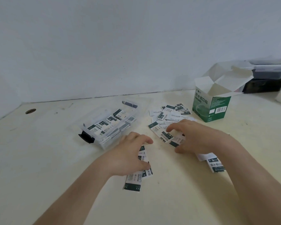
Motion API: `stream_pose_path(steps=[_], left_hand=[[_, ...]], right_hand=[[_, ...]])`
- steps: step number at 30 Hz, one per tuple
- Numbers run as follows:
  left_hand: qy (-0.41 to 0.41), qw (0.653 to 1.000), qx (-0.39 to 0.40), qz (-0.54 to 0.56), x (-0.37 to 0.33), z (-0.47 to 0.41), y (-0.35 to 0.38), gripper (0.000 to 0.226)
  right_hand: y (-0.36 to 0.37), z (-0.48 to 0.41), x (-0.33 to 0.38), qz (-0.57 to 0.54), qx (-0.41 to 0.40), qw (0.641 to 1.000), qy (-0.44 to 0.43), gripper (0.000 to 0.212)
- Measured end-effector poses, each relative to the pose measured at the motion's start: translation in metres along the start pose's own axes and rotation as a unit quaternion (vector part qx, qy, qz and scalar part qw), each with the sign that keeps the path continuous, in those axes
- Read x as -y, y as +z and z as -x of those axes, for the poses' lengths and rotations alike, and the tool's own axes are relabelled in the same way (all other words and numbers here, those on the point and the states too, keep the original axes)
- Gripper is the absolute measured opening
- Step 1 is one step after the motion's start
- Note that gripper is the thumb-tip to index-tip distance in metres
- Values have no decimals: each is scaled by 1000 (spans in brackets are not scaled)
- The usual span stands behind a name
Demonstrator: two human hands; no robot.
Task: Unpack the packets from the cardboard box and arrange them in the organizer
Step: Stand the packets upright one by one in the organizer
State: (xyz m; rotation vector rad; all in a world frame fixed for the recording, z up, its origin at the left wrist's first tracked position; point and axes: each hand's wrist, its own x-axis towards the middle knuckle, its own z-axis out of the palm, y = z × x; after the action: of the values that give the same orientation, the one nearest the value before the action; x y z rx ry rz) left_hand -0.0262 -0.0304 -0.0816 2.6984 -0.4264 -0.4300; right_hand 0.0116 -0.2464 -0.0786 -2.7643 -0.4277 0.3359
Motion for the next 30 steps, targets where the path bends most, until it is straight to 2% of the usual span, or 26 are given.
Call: stream_pose_path(steps=[3, 7, 11, 13, 14, 16, 18, 19, 21, 23, 25, 27, 28, 30], left_hand=[[-12, 999, -1, -34, -2, -2, -6, 72], [-48, 998, 23, -19, -4, -7, -11, 67], [-34, 999, 15, -3, 0, -4, -11, 44], [-4, 1000, 11, -3, -2, -1, -7, 34], [11, 1000, 6, 3, -3, -1, -5, 32], [28, 998, -34, 35, -8, -2, -2, 29], [30, 988, -128, 87, -13, -11, -2, 26], [33, 975, -176, 129, -17, -17, -4, 25], [49, 942, -241, 226, -28, -31, -6, 24], [64, 920, -283, 264, -41, -45, -6, 22], [84, 904, -316, 274, -53, -57, -4, 15], [86, 902, -314, 285, -62, -66, -1, 13], [69, 915, -308, 252, -59, -69, -1, 22], [12, 958, -272, 89, -51, -79, 8, 51]], right_hand=[[1, -1, -1, -52, 6, 999, 0, 50], [2, -2, -2, -41, -5, 999, 4, 43], [3, -6, -5, -140, -82, 987, -22, 18], [3, -5, 0, -216, -83, 971, -64, 13], [2, -3, 4, -261, -58, 960, -85, 16], [2, 1, 12, -332, 54, 934, -119, 31], [5, 3, 14, -379, 154, 899, -154, 52], [8, 2, 14, -405, 173, 883, -162, 61], [12, -2, 10, -444, 144, 872, -145, 78], [9, -1, 7, -452, 83, 880, -120, 86], [-3, 4, 1, -436, 28, 893, -110, 64], [-16, 9, -12, -386, -32, 918, -81, 38], [-19, 9, -16, -357, -70, 929, -62, 26], [-22, 8, -32, -283, -139, 949, -6, 7]])
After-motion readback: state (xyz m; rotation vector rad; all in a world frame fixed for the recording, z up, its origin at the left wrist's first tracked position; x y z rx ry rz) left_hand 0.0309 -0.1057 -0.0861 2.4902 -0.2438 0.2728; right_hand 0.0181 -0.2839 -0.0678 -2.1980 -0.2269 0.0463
